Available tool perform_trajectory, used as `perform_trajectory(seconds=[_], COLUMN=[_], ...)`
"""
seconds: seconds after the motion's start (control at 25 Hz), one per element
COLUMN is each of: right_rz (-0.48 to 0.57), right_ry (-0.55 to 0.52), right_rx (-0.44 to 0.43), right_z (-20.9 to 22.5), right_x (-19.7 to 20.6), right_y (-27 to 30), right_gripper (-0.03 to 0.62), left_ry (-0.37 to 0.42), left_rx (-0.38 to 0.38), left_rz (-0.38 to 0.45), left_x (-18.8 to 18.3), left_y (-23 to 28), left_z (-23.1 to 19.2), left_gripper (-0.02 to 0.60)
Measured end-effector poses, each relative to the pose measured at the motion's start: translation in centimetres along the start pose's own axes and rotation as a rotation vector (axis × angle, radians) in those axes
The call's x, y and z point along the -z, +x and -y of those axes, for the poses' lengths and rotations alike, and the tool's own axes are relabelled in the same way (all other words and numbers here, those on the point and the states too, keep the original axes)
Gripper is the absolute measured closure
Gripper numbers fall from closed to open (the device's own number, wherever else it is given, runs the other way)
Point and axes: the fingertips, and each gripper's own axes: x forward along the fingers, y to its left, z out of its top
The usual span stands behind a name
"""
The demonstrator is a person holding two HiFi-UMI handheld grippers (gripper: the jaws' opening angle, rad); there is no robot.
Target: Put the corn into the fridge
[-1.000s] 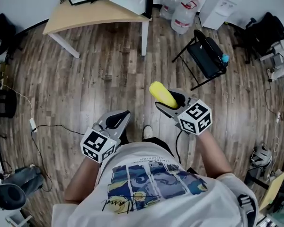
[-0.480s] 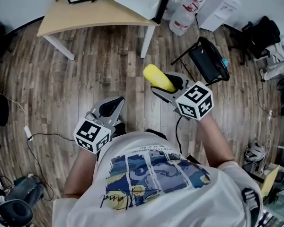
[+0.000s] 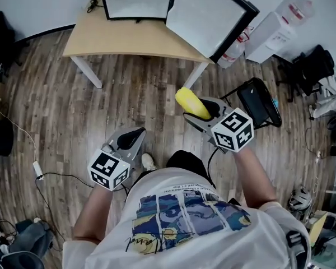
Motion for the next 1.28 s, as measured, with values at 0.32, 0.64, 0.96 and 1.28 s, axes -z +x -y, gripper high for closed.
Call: perform_trajectory(seconds=[0.32, 0.64, 0.96, 1.28], right_rz=[-0.035, -0.027, -0.031, -0.027], right_ry=[-0.031, -0.108, -0.210, -0.212], right_rx=[-0.058, -0.152, -0.242, -0.207], right_z=[5.4, 14.4, 21.1, 25.1], right_x=[-3.8, -11.6, -18.8, -24.4], right_y=[6.6, 14.9, 22.8, 29.8], right_gripper=[0.344, 0.344, 0.344, 0.344], left_ry=[-0.059, -0.049, -0.050, -0.086], left_rx=[-0.063, -0.188, -0.246, -0.230], left_rz=[0.016, 0.030, 0.058, 0.041], left_x=[-1.1, -7.2, -12.7, -12.2], left_y=[2.7, 8.2, 13.9, 15.0], left_z=[-6.1, -15.6, -21.7, -25.0], left_gripper=[0.572, 0.572, 0.572, 0.572])
